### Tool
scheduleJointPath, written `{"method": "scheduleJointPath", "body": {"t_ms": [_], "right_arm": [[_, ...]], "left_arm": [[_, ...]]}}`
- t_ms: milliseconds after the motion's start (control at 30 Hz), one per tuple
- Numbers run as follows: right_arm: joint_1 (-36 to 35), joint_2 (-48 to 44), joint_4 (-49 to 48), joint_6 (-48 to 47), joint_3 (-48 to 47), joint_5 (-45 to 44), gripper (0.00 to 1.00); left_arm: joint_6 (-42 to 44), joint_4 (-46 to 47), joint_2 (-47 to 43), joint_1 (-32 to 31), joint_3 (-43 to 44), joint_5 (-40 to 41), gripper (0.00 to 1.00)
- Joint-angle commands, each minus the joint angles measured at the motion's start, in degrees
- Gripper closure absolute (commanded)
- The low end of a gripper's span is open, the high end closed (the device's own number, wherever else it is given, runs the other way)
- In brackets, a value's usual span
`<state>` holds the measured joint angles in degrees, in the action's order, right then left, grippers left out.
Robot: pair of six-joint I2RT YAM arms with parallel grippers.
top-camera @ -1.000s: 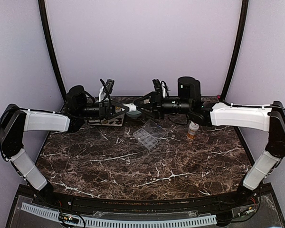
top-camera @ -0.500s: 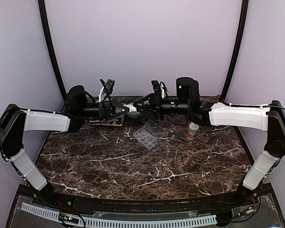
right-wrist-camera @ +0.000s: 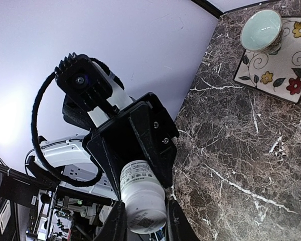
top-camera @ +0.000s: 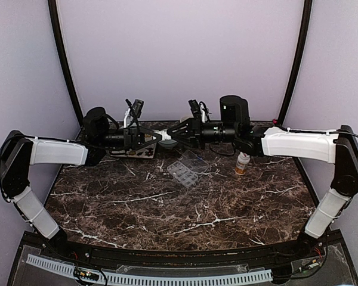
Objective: Sort the pills into containers
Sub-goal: Unscrew the lid of the pill bottle.
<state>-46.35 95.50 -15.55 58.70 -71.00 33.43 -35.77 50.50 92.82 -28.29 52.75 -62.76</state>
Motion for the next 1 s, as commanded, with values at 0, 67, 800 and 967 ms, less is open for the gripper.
{"method": "scheduleJointPath", "body": {"t_ms": [0,67,800,967], "right_arm": [[-0.7,0.8,2.8,-3.1,-2.9,1.0,0.92],[-1.2,0.7,6.0,-7.4,-4.4,0.5,0.97],[-12.1,-3.6,21.0,-61.4,-4.8,-32.3,1.0],[-12.3,-3.6,19.1,-62.3,-3.8,-34.3,0.99]], "left_arm": [[-1.0,2.9,-1.3,-0.4,0.6,-1.3,1.0],[-2.4,4.2,-1.2,-0.4,0.7,-1.6,1.0],[-27.4,24.7,5.6,-0.3,5.1,-10.4,1.0],[-28.7,26.1,6.4,-0.4,5.2,-10.9,1.0]]}}
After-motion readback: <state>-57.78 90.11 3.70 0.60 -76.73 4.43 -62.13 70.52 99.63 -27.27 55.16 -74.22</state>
